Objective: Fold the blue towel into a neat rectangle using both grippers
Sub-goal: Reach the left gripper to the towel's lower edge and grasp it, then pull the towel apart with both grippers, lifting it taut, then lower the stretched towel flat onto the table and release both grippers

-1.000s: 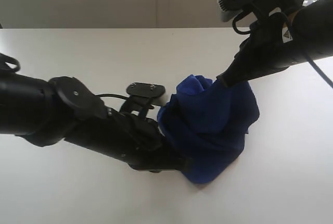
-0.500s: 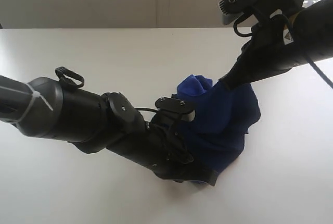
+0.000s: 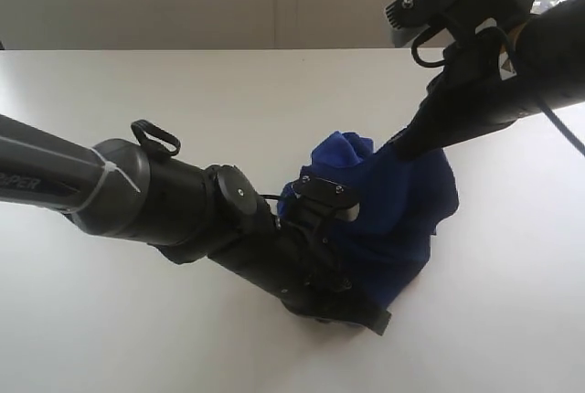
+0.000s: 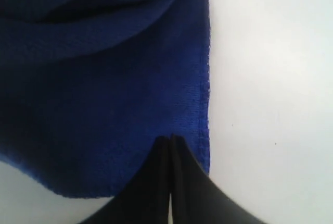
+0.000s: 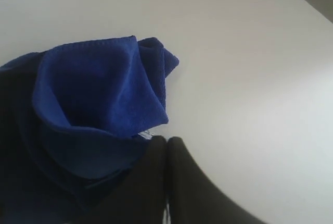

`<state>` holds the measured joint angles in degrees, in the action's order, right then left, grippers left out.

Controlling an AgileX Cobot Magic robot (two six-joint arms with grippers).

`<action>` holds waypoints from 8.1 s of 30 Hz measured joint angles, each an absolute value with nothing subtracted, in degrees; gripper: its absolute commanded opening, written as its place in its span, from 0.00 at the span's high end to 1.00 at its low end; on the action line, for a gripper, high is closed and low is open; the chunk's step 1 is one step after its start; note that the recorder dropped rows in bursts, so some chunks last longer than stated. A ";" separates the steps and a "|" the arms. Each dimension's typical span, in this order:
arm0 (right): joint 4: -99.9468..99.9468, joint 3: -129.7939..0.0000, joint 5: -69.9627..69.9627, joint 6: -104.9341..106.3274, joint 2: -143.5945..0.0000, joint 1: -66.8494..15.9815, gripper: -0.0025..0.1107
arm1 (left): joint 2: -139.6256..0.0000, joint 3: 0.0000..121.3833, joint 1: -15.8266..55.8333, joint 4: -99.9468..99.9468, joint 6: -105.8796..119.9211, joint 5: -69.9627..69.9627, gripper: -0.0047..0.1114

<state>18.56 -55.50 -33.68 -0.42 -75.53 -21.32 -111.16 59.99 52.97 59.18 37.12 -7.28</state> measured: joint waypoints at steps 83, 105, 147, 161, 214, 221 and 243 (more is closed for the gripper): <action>45.78 -53.39 -48.00 -22.74 -71.93 -21.35 0.98 | -94.55 47.82 26.80 18.93 13.78 -24.10 0.96; 49.59 -53.39 -46.99 -17.93 -43.95 -21.35 0.98 | -54.68 57.81 26.80 -13.52 3.53 -38.34 0.96; 55.46 -52.70 -55.28 -26.03 -59.40 -21.35 0.98 | -60.48 56.07 26.80 -42.47 -21.95 -41.68 0.96; 50.55 -52.70 -58.81 -20.92 -36.08 -21.35 0.98 | -40.23 56.07 26.80 -34.23 -18.31 -49.91 0.96; 76.13 -61.80 -27.31 -50.10 -107.47 -4.06 0.98 | -105.31 61.65 12.11 -58.14 -52.22 -6.20 0.96; 77.34 -67.75 -21.80 -51.03 -114.41 -1.57 0.98 | -109.47 65.14 11.21 -58.24 -52.43 -9.45 0.96; 77.67 -70.11 -20.81 -55.52 -119.31 -1.01 0.46 | -109.70 65.14 9.38 -58.34 -53.53 -8.06 0.26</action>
<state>77.67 -70.11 -20.81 -55.52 -119.31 -1.01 -109.70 65.14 9.38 -58.34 -53.53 -8.06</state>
